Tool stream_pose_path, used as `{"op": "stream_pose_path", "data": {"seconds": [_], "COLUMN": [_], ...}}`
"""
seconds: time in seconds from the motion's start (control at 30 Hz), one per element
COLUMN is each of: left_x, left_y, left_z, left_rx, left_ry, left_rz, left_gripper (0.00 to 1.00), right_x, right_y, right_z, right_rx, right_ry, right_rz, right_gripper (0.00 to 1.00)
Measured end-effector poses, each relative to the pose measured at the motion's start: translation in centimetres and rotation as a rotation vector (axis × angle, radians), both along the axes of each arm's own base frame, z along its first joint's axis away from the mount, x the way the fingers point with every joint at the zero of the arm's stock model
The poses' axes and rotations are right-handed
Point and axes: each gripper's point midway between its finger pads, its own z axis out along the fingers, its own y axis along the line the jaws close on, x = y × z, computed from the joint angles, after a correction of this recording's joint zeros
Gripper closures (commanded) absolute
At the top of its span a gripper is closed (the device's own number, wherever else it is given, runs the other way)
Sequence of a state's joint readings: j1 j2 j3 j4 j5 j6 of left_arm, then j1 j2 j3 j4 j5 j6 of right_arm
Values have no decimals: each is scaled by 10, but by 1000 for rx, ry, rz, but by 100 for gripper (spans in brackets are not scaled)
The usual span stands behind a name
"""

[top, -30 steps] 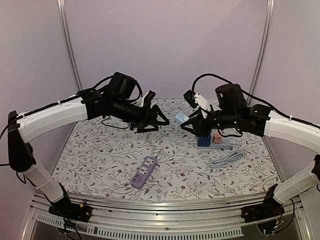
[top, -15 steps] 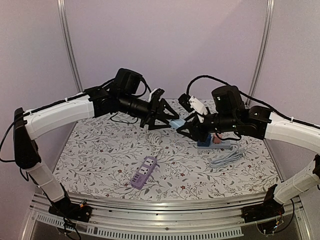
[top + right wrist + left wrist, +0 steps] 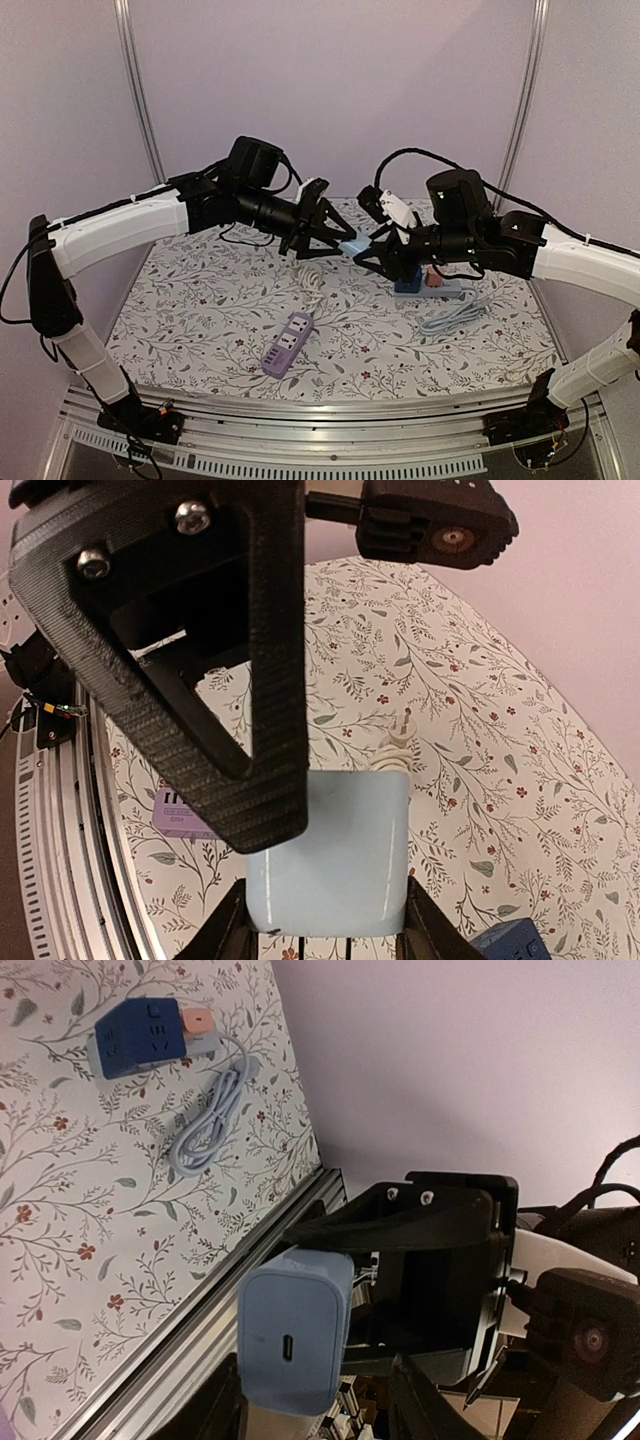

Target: Insert the plug

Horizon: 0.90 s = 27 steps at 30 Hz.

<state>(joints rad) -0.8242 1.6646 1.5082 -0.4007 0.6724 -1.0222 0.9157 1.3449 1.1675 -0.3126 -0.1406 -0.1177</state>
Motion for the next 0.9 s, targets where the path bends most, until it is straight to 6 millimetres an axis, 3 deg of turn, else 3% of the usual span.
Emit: {"op": "stream_pose_path", "data": {"seconds": [0.4,0.9], "left_x": [2,3], "left_y": [-3,-2], "left_z": [-5,-5], "left_rx": [-14,-21], "left_ry": [20,30], "left_rz": [-27,-28], "left_gripper": [38,59], "right_x": [-2,-6], "right_y": [3,7], "right_z": [7,9], "right_rx": [27,34], "right_ry": [-18,-45], "right_rz": [15,63], "right_gripper": [100,100]}}
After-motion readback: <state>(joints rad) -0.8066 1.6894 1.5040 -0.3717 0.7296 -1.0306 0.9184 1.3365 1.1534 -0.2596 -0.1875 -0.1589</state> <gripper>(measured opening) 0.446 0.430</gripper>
